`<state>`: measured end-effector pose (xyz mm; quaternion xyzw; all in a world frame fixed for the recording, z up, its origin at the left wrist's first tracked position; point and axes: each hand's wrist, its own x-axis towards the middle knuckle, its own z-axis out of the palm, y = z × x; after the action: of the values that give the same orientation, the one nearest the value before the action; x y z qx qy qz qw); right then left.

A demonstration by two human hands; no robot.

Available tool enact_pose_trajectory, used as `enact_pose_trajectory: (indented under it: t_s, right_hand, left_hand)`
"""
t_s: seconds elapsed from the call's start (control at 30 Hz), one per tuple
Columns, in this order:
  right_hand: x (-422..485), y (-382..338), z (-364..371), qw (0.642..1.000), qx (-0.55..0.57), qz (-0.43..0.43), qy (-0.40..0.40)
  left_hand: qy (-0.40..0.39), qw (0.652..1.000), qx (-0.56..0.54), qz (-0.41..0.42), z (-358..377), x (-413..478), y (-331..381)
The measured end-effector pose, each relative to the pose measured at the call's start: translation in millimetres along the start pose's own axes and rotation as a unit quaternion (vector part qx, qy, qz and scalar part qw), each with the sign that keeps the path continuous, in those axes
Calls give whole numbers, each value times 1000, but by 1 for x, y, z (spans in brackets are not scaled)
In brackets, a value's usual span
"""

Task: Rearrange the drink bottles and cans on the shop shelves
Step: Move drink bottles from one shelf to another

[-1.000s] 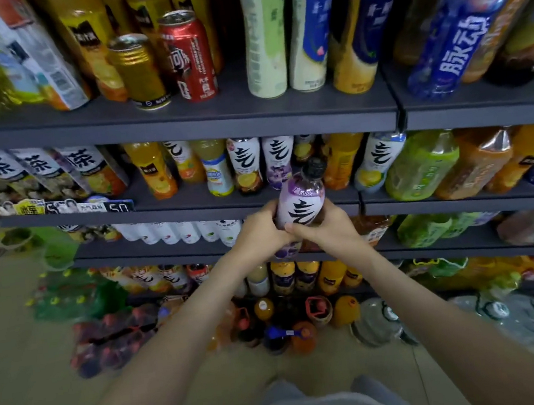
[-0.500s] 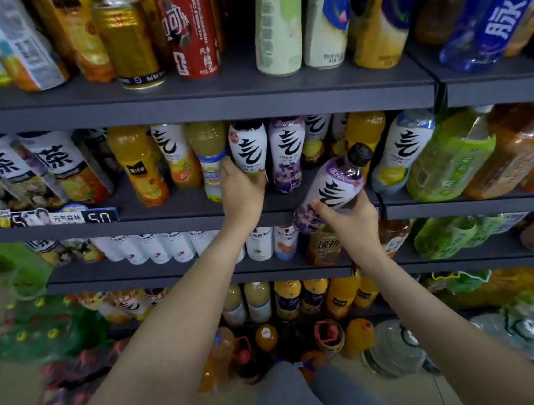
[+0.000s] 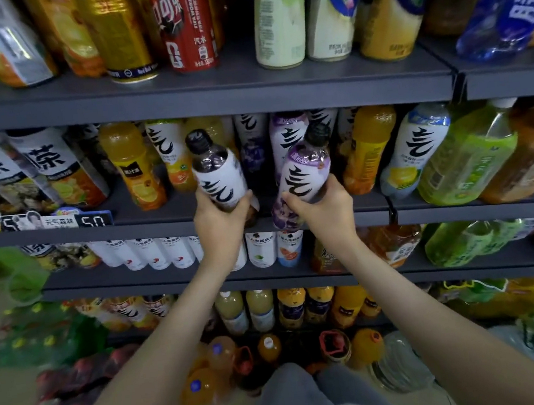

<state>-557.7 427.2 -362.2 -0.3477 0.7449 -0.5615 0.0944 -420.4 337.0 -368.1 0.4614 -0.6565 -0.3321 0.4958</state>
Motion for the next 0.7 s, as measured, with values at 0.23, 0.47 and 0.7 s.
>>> enact_pose_trajectory:
  t_s: [0.23, 0.47, 0.7]
  right_hand:
    - [9, -11, 24, 1000, 8, 27, -4]
    - [16, -20, 47, 999, -41, -25, 3]
    - [39, -40, 84, 998, -54, 5, 13]
  left_hand:
    - [22, 999, 13, -32, -54, 5, -5]
    - [-5, 999, 12, -40, -53, 7, -2]
    - [-6, 999, 10, -31, -57, 9, 1]
